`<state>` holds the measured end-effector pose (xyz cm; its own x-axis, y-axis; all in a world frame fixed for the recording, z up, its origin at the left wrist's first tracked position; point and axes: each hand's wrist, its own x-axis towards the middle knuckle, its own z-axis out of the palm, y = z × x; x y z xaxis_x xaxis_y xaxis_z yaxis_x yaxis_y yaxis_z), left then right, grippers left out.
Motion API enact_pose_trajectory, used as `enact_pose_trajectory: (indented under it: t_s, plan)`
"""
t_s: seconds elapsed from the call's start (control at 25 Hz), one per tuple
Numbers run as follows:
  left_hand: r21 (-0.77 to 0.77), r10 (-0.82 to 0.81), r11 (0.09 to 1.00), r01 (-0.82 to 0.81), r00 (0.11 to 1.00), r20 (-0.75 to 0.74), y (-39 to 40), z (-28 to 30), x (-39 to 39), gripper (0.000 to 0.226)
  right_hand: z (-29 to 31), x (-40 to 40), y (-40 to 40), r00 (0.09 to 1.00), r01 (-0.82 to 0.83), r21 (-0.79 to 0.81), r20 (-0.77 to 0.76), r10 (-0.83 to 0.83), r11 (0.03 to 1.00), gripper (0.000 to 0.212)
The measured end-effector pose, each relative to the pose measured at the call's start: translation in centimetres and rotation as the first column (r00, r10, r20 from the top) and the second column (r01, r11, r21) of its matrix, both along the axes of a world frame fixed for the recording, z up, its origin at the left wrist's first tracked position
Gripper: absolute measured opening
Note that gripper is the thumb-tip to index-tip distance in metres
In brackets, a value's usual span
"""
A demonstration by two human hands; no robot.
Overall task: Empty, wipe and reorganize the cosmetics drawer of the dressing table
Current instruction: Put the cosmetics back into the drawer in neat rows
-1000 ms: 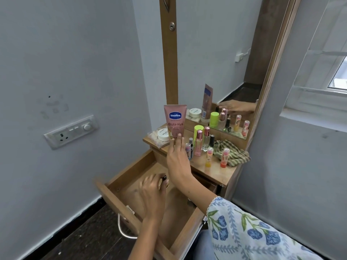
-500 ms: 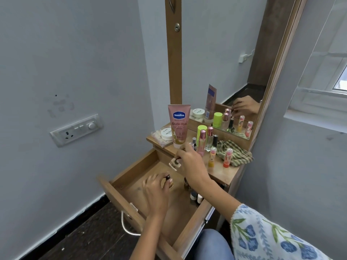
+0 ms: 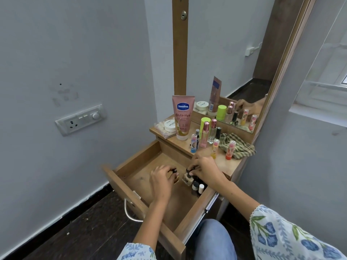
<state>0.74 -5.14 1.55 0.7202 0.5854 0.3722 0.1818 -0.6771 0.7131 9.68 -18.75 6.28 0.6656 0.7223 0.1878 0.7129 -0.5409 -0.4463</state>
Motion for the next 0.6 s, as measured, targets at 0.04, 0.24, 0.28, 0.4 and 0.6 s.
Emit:
enact_pose_trajectory:
  t_s: [0.04, 0.24, 0.28, 0.4, 0.6]
  plan:
    - [0.004, -0.006, 1.0, 0.006, 1.0, -0.007, 0.0, -0.1, 0.0, 0.021, -0.3, -0.1, 0.3, 1.0, 0.001, -0.028, 0.008, -0.001, 1.0, 0.012]
    - [0.009, 0.001, 1.0, -0.001, 1.0, -0.007, 0.0, -0.2, 0.0, 0.022, -1.2, -0.4, 1.3, 0.999, 0.048, -0.155, 0.008, -0.047, 0.987, 0.008]
    - [0.0, 0.0, 1.0, 0.0, 1.0, -0.006, 0.0, -0.2, 0.0, 0.022, -1.3, -0.4, 1.5, 0.999, 0.049, -0.187, 0.011, -0.048, 0.981, 0.008]
    - [-0.003, -0.019, 1.0, 0.019, 0.999, -0.029, 0.0, -0.2, 0.0, 0.023, -1.4, -0.6, 1.8, 0.998, 0.067, -0.25, 0.028, -0.062, 0.966, 0.01]
    - [-0.016, -0.054, 0.998, 0.053, 0.997, -0.06, 0.1, -0.4, 0.1, 0.023, -2.0, -1.0, 1.9, 0.995, 0.096, -0.294, 0.059, -0.083, 0.951, 0.019]
